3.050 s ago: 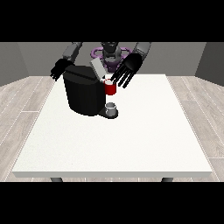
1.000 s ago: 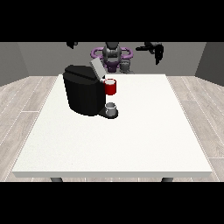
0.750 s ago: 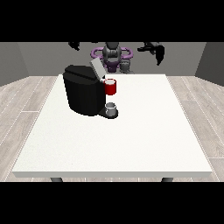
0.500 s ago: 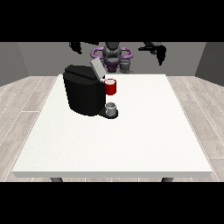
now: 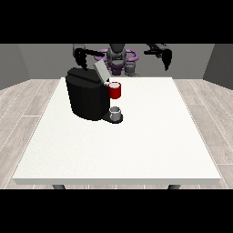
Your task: Insert the coffee pod into the coffee machine and close the lid
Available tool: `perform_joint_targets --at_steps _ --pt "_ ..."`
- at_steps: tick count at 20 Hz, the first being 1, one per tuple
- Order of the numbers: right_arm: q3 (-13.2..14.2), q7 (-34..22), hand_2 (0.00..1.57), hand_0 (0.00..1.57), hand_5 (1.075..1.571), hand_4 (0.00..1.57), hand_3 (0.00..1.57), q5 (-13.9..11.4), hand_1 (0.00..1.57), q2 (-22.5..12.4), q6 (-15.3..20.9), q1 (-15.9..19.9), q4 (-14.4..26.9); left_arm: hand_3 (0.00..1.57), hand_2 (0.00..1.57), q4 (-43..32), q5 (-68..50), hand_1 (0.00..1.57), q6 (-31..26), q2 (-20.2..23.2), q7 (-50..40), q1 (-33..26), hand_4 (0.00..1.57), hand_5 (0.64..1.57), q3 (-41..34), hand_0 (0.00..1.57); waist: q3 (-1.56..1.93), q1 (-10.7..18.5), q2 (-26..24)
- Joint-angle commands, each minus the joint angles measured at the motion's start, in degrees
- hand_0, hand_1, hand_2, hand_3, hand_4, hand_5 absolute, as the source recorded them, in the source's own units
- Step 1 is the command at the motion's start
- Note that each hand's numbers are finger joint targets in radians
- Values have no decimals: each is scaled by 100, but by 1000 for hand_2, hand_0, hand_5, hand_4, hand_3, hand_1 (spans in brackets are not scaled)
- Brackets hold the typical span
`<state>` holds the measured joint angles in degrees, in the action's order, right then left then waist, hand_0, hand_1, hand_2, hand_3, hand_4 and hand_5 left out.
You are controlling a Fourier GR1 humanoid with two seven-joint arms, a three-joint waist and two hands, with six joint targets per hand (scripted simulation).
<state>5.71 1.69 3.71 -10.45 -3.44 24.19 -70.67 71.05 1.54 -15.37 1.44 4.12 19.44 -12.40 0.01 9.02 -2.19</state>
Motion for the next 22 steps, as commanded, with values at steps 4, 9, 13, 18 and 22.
perform_joint_targets --at_steps 4,9,13,18,22 --pt "-45 -134 0 0 1571 0 0 -69 0 62 -67 560 434 0 0 482 -97 0 159 208 -223 -265 0 1571 80 0 0 -162 289" --pt "-5 96 0 0 1571 0 0 -309 0 -40 -3 849 779 0 0 957 -296 0 119 259 -320 -436 0 1571 155 0 0 -32 382" --pt "-1 118 0 0 1571 0 0 -248 0 108 -33 1102 848 0 0 731 -371 0 120 385 116 -507 0 1571 55 0 -1 -181 547" --pt "-142 138 0 0 1571 0 0 -471 0 255 99 1102 1058 0 0 784 -325 0 159 502 -35 -556 0 1571 157 0 -1 -186 506" --pt "-110 694 0 0 1571 0 0 -471 0 211 -102 1030 1255 0 0 1097 -157 0 455 329 -219 -543 0 1571 381 0 1 -120 587"
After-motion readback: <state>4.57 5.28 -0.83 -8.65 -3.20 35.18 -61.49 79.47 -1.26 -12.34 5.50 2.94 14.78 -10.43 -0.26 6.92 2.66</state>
